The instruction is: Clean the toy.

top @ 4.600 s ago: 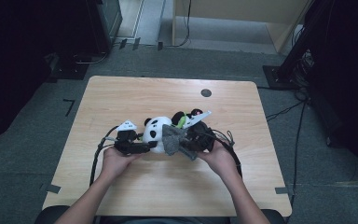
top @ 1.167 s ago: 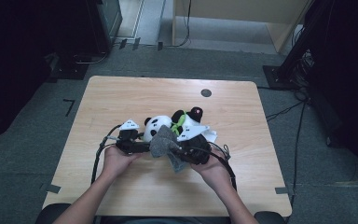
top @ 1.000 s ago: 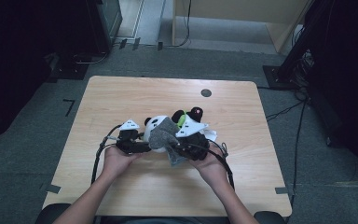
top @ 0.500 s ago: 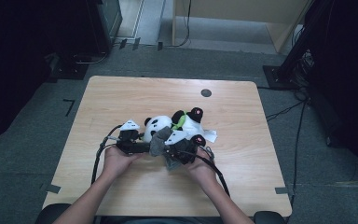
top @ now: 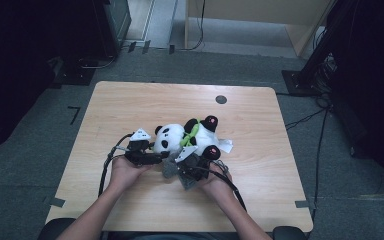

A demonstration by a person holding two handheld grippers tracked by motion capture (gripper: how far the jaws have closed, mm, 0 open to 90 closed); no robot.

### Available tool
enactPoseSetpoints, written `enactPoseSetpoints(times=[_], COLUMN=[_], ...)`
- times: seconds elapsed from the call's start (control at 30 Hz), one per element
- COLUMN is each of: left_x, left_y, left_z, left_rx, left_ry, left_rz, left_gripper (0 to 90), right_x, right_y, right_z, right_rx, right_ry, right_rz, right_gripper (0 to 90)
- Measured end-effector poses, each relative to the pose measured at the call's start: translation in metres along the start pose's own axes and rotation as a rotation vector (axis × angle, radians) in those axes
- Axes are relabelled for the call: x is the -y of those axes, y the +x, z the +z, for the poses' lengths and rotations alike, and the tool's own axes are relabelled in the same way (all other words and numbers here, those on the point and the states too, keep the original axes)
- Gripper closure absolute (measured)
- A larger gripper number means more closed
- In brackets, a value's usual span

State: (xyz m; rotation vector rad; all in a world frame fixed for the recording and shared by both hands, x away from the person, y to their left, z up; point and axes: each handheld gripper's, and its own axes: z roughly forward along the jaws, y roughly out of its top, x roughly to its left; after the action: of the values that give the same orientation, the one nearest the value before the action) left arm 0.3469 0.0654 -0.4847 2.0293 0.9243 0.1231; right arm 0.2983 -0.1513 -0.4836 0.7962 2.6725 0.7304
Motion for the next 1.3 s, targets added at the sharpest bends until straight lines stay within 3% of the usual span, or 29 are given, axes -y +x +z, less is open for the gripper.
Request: enactPoseSetpoints(times=[0.17, 0.33, 0.47, 0.87, 1.17, 1.3], left_x=[-0.001, -0.001, -0.001, -0.001, 0.0, 0.0], left_y=[0.0, 0.0, 0.0, 0.001, 0.002, 0.002], left_z=[0.0, 0.0, 0.0, 0.0, 0.0, 0.0], left_rx=[0.001, -0.001, 0.003, 0.01, 0.017, 0.019], left_ry=[0.001, 0.002, 0.001, -0.002, -0.006, -0.007], left_rz=[-0.002, -0.001, -0.008, -0.018, -0.026, -0.028], left_gripper=[40.9, 41.0, 40.9, 40.9, 40.8, 40.7], right_x=[0.008, 0.008, 0.008, 0.016, 0.014, 0.015], right_y=[-0.007, -0.009, -0.013, -0.034, -0.039, -0.043], right_z=[-0.011, -0.031, -0.044, -0.081, -0.098, -0.108], right_rx=[0.002, 0.009, 0.023, 0.047, 0.08, 0.086], right_ry=[0.02, 0.006, -0.022, -0.114, -0.15, -0.198], right_rz=[0.019, 0.016, 0.015, 0.096, 0.1, 0.141], right_gripper=[80.0, 80.0, 79.9, 79.7, 79.8, 79.8])
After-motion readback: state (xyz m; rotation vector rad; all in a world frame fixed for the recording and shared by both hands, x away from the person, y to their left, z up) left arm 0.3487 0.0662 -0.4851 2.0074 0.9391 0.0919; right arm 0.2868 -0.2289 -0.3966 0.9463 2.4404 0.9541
